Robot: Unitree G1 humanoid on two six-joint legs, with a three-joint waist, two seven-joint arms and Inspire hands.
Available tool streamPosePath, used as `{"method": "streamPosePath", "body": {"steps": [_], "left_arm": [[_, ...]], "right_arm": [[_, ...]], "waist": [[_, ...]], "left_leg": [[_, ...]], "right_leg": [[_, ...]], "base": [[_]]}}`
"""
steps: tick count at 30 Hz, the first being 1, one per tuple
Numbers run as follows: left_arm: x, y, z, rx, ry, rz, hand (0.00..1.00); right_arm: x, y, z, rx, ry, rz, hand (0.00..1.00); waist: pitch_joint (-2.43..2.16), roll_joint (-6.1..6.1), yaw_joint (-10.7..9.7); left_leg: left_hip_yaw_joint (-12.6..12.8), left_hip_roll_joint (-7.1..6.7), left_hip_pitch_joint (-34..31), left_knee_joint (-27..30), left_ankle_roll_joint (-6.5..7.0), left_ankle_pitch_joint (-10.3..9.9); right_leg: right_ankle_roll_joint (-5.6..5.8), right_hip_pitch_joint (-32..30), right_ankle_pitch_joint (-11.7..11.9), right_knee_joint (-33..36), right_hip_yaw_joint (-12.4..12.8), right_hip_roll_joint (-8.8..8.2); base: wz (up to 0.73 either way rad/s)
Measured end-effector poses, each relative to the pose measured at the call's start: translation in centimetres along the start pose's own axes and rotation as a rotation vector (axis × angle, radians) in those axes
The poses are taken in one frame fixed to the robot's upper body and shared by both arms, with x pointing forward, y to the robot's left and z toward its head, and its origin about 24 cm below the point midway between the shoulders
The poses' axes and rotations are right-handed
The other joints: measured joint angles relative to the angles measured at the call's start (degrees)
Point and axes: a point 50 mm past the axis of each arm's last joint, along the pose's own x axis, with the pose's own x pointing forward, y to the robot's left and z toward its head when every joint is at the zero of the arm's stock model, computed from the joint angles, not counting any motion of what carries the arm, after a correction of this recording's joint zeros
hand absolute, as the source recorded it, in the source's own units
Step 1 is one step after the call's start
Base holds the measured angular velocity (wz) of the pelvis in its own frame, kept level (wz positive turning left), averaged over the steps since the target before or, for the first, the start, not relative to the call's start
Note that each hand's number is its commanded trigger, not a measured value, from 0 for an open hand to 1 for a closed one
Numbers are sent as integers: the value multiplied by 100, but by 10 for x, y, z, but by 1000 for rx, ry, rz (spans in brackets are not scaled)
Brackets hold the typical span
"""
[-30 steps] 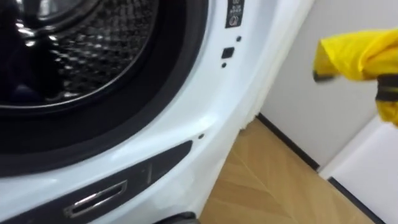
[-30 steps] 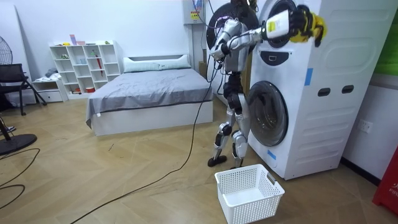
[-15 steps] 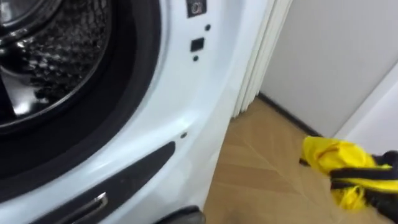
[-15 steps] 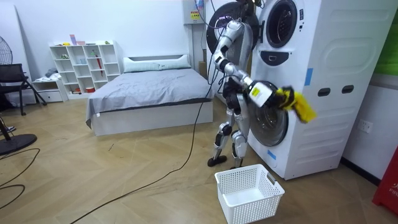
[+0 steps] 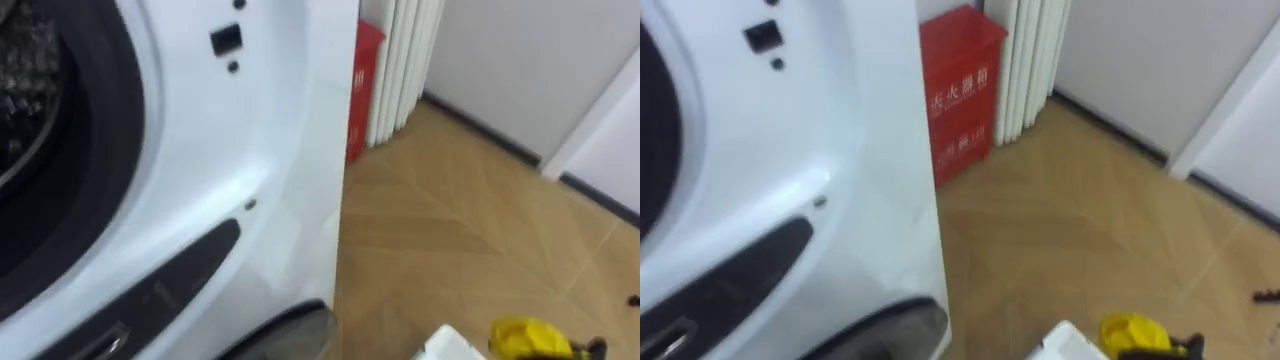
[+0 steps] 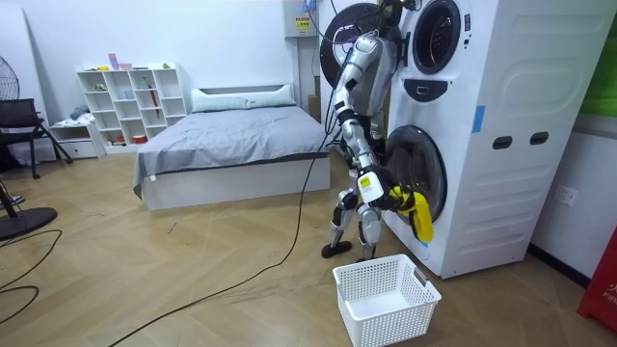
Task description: Pick clothes from washing machine
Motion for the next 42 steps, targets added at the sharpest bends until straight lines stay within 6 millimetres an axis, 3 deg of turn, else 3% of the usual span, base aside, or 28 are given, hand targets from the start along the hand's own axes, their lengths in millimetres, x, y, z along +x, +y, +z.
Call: {"method": "streamPosePath", "body": {"steps": [3, 6, 13, 14, 16, 17, 28, 42], "left_arm": [[1, -3, 11, -64, -23, -14, 0], [1, -4, 16, -86, -40, -16, 0], [1, -12, 28, -32, -77, -40, 0], [1, -12, 29, -32, -78, -39, 0], [2, -11, 33, -32, -81, -41, 0], [2, -11, 33, -32, -81, -42, 0], [2, -10, 40, -67, -95, -45, 0], [2, -9, 42, -69, -107, -46, 0]], "right_arm": [[4, 7, 11, 3, -59, 8, 100], [9, 17, 19, -5, -90, 22, 100], [14, 21, 0, -34, 0, 21, 100], [14, 22, -2, -38, 7, 25, 88], [13, 23, -6, -51, 23, 34, 9], [14, 23, -6, -50, 24, 34, 0], [16, 25, -4, -34, 26, 40, 0], [21, 32, 6, -35, -2, 70, 0]], "waist": [[23, 84, 3], [13, 142, 5], [5, 363, 11], [4, 365, 10], [5, 368, 13], [6, 371, 12], [1, 392, 12], [-9, 352, -9]], "left_leg": [[-18, -39, -157, -11, 40, 22], [-22, -74, -321, 9, 74, 48], [-114, -111, -503, 36, 104, 85], [-114, -119, -516, 33, 108, 93], [-117, -152, -534, 6, 123, 129], [-117, -155, -535, 5, 125, 132], [-161, -247, -682, 7, 188, 201], [-238, -259, -696, 5, 214, 201]], "right_leg": [[33, -136, 34, -8, 45, -25], [44, -292, 71, 1, 57, -60], [44, -489, 75, 102, -17, -121], [45, -517, 69, 127, -19, -124], [47, -542, 68, 135, -3, -142], [47, -542, 68, 135, -4, -145], [78, -713, 89, 223, -13, -220], [89, -709, 75, 235, -83, -264]], "base": [[0], [1], [7], [0], [0], [0], [2], [2]]}}
